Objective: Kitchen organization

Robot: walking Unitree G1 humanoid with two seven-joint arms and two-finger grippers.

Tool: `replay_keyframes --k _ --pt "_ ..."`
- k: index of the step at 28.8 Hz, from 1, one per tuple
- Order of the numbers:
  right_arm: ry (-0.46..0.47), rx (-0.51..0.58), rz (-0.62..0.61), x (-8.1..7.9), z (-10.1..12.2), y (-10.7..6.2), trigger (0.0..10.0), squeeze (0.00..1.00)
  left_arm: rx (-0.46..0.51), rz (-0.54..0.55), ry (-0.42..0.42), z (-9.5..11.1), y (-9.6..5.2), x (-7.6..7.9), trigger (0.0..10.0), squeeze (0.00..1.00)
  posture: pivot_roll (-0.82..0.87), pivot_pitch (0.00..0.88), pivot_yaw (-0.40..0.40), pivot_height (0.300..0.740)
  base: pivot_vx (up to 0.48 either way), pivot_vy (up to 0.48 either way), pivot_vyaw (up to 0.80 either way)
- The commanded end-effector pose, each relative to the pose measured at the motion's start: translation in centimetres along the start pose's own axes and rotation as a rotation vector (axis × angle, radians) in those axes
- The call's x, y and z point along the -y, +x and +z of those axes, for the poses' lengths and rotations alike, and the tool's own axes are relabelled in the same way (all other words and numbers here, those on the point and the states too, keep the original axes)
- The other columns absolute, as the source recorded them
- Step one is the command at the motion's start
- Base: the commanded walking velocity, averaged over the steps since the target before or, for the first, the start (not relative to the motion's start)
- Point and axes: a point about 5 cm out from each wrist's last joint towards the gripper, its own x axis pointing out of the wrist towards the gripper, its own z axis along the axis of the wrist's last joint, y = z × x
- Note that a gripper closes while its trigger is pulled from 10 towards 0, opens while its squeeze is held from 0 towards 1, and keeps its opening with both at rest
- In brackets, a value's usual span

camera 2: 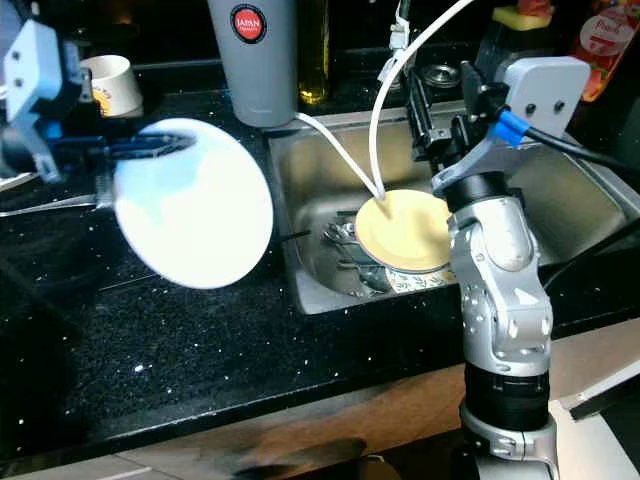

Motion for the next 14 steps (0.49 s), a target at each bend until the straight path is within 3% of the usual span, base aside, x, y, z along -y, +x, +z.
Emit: replay_keyframes --k 1,5,9,10,12,13,14 --pt "0.006 0.016 -0.005 0.1 0.1 0.0 10.0 0.0 -0.073 -0.057 0.005 -0.1 -0.9 0.5 10.0 0.0 0.06 0.059 -0.006 0.74 0.0 0.0 0.0" --pt "0.005 0.018 -0.005 0.1 0.0 0.0 10.0 0.0 -0.155 -0.11 0.043 -1.5 0.1 1.6 10.0 0.0 0.07 0.059 -0.007 0.74 0.0 0.0 0.0" --pt "0.0 0.023 -0.008 0.2 0.2 0.0 10.0 0.0 -0.16 -0.057 0.104 -3.0 3.6 1.9 10.0 0.0 0.05 0.059 -0.01 0.74 0.0 0.0 0.0" --pt "0.0 0.023 -0.008 0.2 0.2 0.0 10.0 0.0 -0.16 -0.057 0.104 -3.0 3.6 1.9 10.0 0.0 0.05 0.059 -0.01 0.74 0.0 0.0 0.0" --pt "-0.006 0.025 -0.01 0.3 0.3 0.1 10.0 0.0 -0.163 0.002 0.127 -3.8 6.4 1.9 10.0 0.0 0.05 0.059 -0.01 0.74 0.0 0.0 0.0" --pt "-0.006 0.025 -0.01 0.3 0.3 0.1 10.0 0.0 -0.163 0.002 0.127 -3.8 6.4 1.9 10.0 0.0 0.05 0.059 -0.01 0.74 0.0 0.0 0.0" --pt "-0.009 0.025 -0.012 0.4 0.4 0.0 10.0 0.0 -0.158 0.034 0.134 -4.1 8.0 1.9 10.0 0.0 0.05 0.059 -0.01 0.74 0.0 0.0 0.0"
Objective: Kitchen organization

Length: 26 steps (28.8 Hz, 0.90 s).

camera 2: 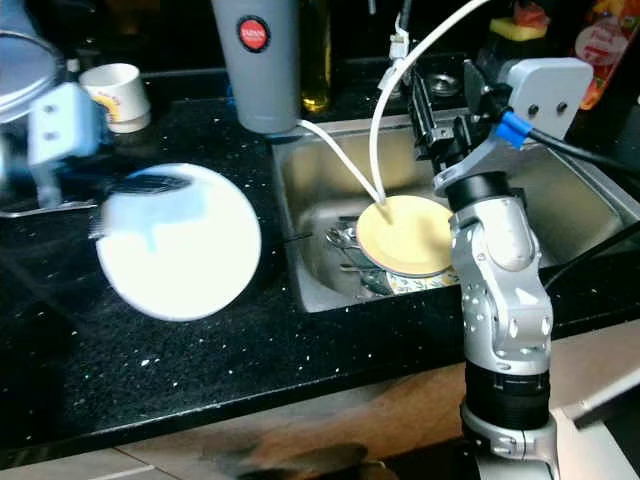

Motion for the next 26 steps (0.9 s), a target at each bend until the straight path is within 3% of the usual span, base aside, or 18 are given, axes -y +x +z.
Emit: replay_keyframes --k 1,4,5,7,11,13,15,21,22,26 --pt "-0.006 0.018 -0.011 0.3 0.3 0.1 10.0 0.0 -0.082 0.017 -0.014 -2.0 4.1 1.8 10.0 0.0 0.05 0.059 -0.01 0.74 0.0 0.0 0.0" --pt "-0.009 0.02 -0.016 0.3 0.4 0.0 10.0 0.0 -0.08 0.144 -0.01 -1.6 7.8 1.7 10.0 0.0 0.02 0.06 -0.005 0.74 0.0 0.0 0.0" --pt "-0.009 0.02 -0.016 0.3 0.4 0.0 10.0 0.0 -0.08 0.144 -0.01 -1.6 7.8 1.7 10.0 0.0 0.02 0.06 -0.005 0.74 0.0 0.0 0.0" --pt "-0.008 0.02 -0.018 0.2 0.5 -0.1 10.0 0.0 -0.065 0.281 0.005 -0.4 11.0 1.6 10.0 0.0 0.02 0.065 0.0 0.74 0.0 0.0 0.0" --pt "-0.007 0.019 -0.019 0.2 0.5 -0.2 10.0 0.0 -0.081 0.368 0.092 0.4 12.7 1.6 10.0 0.0 0.02 0.068 0.001 0.74 0.0 0.0 0.0" --pt "-0.006 0.019 -0.021 0.1 0.5 -0.2 10.0 0.0 -0.067 0.488 0.187 1.7 14.0 1.3 10.0 0.0 0.01 0.071 0.004 0.74 0.0 0.0 0.0" --pt "-0.007 0.019 -0.023 0.1 0.5 -0.2 10.0 0.0 -0.033 0.589 0.217 2.7 14.4 0.8 10.0 0.0 0.01 0.071 0.005 0.74 0.0 0.0 0.0" --pt "-0.006 0.018 -0.026 0.1 0.4 -0.2 10.0 0.0 0.033 0.78 0.204 3.5 12.6 -1.4 10.0 0.0 0.02 0.072 0.007 0.74 0.0 0.0 0.0" --pt "-0.004 0.019 -0.028 0.1 0.4 -0.2 10.0 0.0 0.057 0.881 0.176 3.6 11.0 -3.0 10.0 0.0 0.02 0.071 0.007 0.74 0.0 0.0 0.0" --pt "-0.002 0.02 -0.029 0.2 0.4 -0.2 10.0 0.0 0.096 1.0 0.066 3.7 7.7 -5.8 10.0 0.0 0.03 0.07 0.003 0.74 0.0 0.0 0.0"
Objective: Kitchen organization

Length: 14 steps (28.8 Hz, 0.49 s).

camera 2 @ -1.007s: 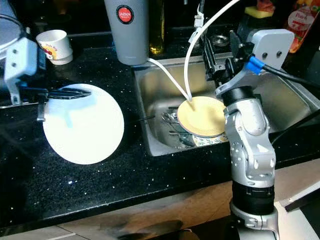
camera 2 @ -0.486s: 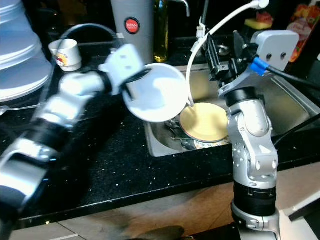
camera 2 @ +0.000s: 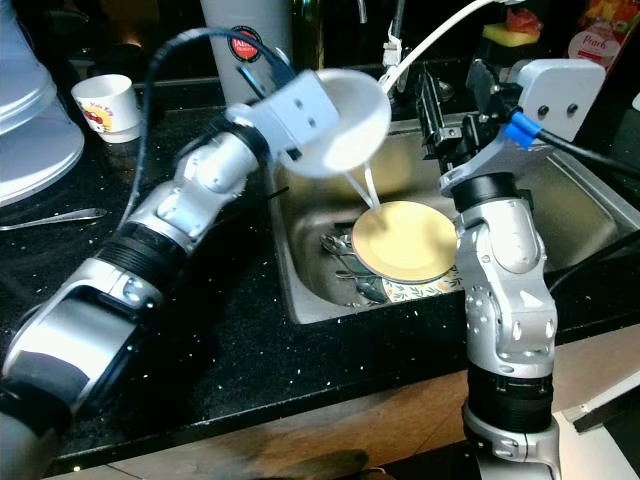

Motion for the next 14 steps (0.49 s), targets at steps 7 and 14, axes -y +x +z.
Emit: replay_keyframes --k 7,14 --pt "0.01 0.011 0.008 -0.3 0.0 0.1 10.0 0.0 -0.145 0.089 -0.022 -1.9 0.2 -4.6 10.0 0.0 0.04 0.066 0.0 0.74 0.0 0.0 0.0" --pt "0.007 0.011 0.008 -0.2 0.1 0.1 10.0 0.0 -0.287 -0.274 -0.194 -4.5 -1.6 3.3 10.0 0.0 0.02 0.066 -0.001 0.74 0.0 0.0 0.0"
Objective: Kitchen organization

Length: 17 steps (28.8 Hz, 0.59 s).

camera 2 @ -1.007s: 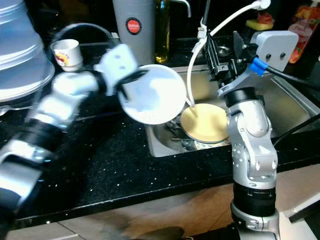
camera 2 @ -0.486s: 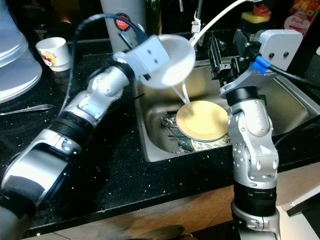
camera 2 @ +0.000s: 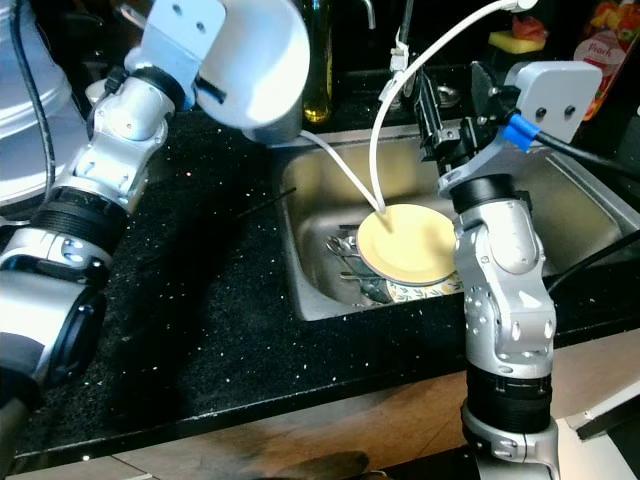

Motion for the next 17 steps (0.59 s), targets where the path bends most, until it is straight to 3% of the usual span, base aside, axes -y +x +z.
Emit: replay_keyframes --k 1,2,3,6,9,10,11,13,14,16,17 --pt "0.0 0.013 0.005 -0.1 0.2 0.0 10.0 0.0 -0.063 -0.173 -0.059 -1.5 -0.2 3.4 10.0 0.0 0.02 0.063 -0.004 0.74 0.0 0.0 0.0" --pt "-0.001 0.012 0.006 -0.1 0.2 0.0 10.0 0.0 -0.072 -0.32 -0.047 -2.2 -0.6 6.0 10.0 0.0 0.02 0.063 -0.004 0.74 0.0 0.0 0.0" --pt "-0.003 0.012 0.007 -0.1 0.2 0.0 10.0 0.0 -0.088 -0.378 -0.024 -2.5 -0.8 6.9 10.0 0.0 0.02 0.063 -0.004 0.74 0.0 0.0 0.0" --pt "-0.005 0.014 0.01 -0.1 0.3 0.1 10.0 0.0 -0.089 -0.451 0.018 -2.8 -1.2 8.0 10.0 0.0 0.02 0.057 -0.004 0.74 0.0 0.0 0.0" --pt "-0.008 0.016 0.01 -0.1 0.3 0.1 10.0 0.0 -0.065 -0.426 0.015 -2.3 -0.9 7.8 10.0 0.0 0.01 0.049 -0.005 0.74 0.0 0.0 0.0" --pt "-0.009 0.017 0.011 0.0 0.3 0.2 10.0 0.0 -0.021 -0.292 0.02 -1.3 -0.2 6.3 10.0 0.0 0.01 0.047 -0.006 0.74 0.0 0.0 0.0" --pt "-0.009 0.017 0.011 0.0 0.3 0.2 10.0 0.0 -0.021 -0.292 0.02 -1.3 -0.2 6.3 10.0 0.0 0.01 0.047 -0.006 0.74 0.0 0.0 0.0" --pt "-0.011 0.018 0.013 0.0 0.4 0.2 10.0 0.0 0.034 -0.094 0.042 0.2 0.5 3.5 10.0 0.0 0.01 0.042 -0.008 0.74 0.0 0.0 0.0" --pt "-0.011 0.019 0.014 0.0 0.4 0.2 10.0 0.0 0.049 -0.042 0.044 0.6 0.7 2.8 10.0 0.0 0.01 0.039 -0.01 0.74 0.0 0.0 0.0" --pt "-0.012 0.02 0.017 0.0 0.4 0.3 10.0 0.0 0.172 0.077 0.006 2.8 0.6 0.2 10.0 0.0 0.01 0.036 -0.012 0.74 0.0 0.0 0.0" --pt "-0.012 0.02 0.017 0.0 0.4 0.3 10.0 0.0 0.172 0.077 0.006 2.8 0.6 0.2 10.0 0.0 0.01 0.036 -0.012 0.74 0.0 0.0 0.0"
